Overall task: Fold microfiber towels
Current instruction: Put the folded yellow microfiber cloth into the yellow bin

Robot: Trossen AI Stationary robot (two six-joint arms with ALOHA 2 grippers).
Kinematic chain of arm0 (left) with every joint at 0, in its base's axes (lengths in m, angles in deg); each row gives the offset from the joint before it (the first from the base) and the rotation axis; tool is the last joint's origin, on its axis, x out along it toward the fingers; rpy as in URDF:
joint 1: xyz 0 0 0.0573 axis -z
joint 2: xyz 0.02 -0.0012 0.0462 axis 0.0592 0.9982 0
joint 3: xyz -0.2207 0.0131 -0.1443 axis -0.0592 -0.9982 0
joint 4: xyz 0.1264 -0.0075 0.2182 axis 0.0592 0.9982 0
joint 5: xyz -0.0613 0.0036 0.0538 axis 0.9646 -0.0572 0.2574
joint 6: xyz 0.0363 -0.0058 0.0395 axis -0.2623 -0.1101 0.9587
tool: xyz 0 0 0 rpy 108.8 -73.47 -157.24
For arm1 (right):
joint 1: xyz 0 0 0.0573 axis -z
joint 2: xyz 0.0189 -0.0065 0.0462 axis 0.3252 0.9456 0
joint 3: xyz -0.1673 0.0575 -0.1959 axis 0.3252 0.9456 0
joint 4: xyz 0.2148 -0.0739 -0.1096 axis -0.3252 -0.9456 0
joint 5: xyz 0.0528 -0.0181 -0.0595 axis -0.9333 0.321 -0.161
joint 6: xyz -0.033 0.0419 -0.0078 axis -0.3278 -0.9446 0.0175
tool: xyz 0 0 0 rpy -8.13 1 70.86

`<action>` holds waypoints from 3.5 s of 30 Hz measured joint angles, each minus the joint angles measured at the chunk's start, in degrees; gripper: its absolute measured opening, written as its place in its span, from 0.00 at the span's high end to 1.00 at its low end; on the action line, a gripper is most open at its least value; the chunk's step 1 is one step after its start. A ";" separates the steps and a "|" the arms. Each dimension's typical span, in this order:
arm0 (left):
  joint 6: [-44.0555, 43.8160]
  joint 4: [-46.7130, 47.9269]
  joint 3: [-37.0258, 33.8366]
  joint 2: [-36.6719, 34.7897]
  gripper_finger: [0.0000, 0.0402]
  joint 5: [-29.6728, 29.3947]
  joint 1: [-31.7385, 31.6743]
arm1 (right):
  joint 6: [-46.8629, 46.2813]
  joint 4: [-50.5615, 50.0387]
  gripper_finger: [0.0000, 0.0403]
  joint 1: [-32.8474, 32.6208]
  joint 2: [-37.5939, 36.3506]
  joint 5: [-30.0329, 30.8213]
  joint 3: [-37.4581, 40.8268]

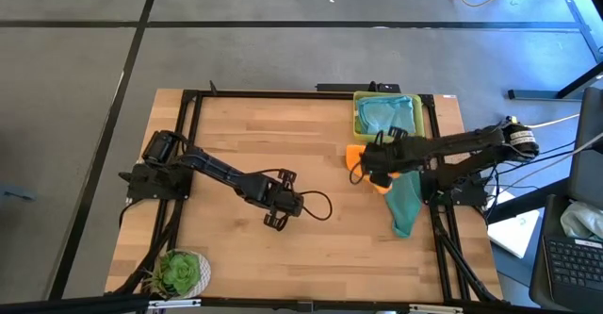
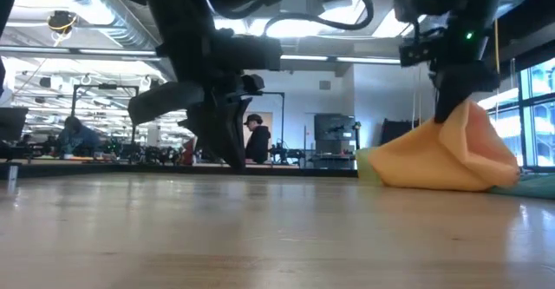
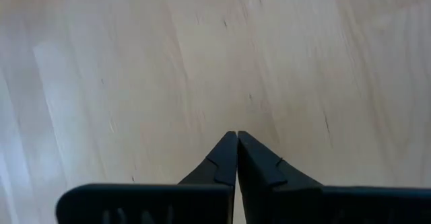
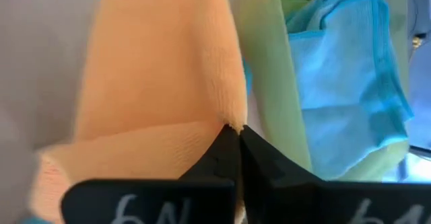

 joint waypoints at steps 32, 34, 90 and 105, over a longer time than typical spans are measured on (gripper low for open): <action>-1.21 0.45 -0.02 -0.20 0.99 0.03 0.17 | 36.07 15.77 0.99 40.81 -2.19 -2.73 -5.98; -1.53 0.45 -0.02 -0.20 1.00 0.04 0.17 | 37.10 18.01 0.99 42.65 -2.19 -4.47 -5.98; -1.62 -2.20 0.00 -0.20 1.00 0.23 2.34 | 8.34 -5.19 0.70 46.84 7.82 -1.51 -10.98; -1.70 -2.37 0.00 -0.20 0.99 0.21 2.07 | 10.49 2.42 0.72 40.82 7.58 1.43 -14.56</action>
